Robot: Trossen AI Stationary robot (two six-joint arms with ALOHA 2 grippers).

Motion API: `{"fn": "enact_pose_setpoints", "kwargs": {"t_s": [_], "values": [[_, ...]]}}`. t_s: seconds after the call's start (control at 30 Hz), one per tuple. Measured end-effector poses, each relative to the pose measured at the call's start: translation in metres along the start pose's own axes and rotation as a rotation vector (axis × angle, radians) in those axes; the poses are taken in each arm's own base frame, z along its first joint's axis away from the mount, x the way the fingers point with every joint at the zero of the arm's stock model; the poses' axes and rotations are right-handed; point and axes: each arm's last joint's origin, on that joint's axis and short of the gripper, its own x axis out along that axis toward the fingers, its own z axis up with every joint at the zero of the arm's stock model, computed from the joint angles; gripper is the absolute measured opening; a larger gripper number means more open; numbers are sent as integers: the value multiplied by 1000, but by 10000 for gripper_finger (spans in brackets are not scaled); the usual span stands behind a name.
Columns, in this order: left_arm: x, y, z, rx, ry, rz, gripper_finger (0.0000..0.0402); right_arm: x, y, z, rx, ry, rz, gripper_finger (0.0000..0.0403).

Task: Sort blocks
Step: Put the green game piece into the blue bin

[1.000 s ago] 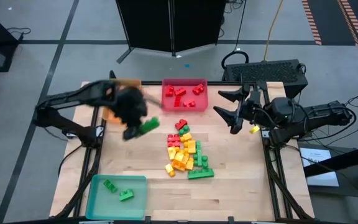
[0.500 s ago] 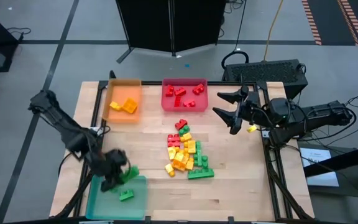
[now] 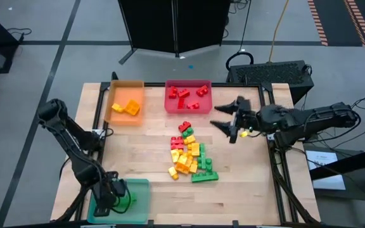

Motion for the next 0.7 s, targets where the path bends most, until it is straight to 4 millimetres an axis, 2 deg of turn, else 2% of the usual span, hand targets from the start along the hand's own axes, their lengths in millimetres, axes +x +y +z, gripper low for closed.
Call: {"fn": "enact_pose_setpoints", "kwargs": {"t_s": [0.17,0.37,0.57,0.7], "values": [[1,-1,0,-2,26,-16,278,25,3,-40,38,337,84,322],[0,-1,-2,-11,75,-45,308,55,20,-93,-124,594,188,322],[0,-1,-2,-31,82,-45,311,61,43,-150,-378,813,299,322],[0,-1,-2,-32,70,-34,311,61,53,-175,-451,881,328,322]]}}
